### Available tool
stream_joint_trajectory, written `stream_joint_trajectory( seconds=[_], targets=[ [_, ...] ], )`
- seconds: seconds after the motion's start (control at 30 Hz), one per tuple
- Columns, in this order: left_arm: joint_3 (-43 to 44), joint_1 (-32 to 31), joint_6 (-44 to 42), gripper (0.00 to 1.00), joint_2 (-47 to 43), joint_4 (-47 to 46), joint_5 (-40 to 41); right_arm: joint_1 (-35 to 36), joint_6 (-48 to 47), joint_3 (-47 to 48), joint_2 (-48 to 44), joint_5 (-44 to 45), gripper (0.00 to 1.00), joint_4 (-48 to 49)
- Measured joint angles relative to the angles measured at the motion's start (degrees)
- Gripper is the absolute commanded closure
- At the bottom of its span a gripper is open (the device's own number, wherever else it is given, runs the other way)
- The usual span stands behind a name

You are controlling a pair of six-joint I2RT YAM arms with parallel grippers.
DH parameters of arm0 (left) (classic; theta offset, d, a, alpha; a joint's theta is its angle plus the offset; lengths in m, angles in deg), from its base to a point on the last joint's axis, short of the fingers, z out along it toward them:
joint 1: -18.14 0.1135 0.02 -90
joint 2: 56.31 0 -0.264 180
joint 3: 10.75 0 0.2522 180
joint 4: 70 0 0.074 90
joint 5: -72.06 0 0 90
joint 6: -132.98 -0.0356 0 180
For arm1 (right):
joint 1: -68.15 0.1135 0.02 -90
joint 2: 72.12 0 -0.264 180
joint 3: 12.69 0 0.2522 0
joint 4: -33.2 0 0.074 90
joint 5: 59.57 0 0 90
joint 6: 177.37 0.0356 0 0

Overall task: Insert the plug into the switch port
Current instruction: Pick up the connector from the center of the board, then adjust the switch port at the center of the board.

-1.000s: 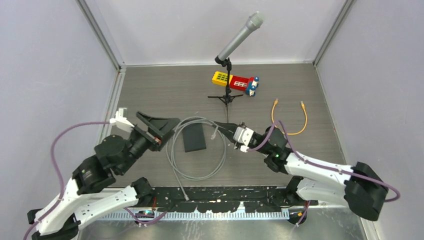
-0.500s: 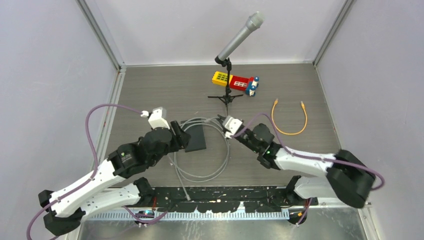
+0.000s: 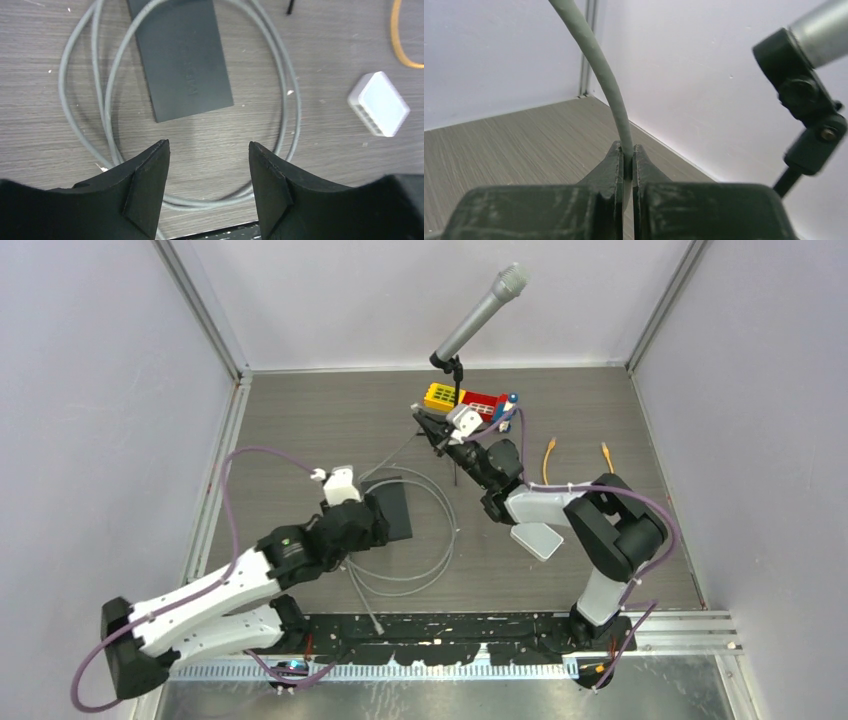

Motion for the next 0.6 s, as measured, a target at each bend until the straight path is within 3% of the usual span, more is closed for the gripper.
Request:
stream_joint_trajectory(
  seconds=[0.13,0.37,0.6],
  targets=[
    [0.0,0.0,-0.1,0.3,8.3,-2.1,0.8,0.2,1.3,2.8,2.6,-2.1,0.99,0.5],
    [1.0,0.0,2.1,0.1,19.5,-4.3,4.0,0.3,1.6,-0.5,1.4,-2.8,1.0,1.4],
    [1.7,3.7,3.5,0.1,25.7,-8.6,4.1,0.3,1.9,-7.1,-2.7,-2.4,0.99,1.6]
  ],
)
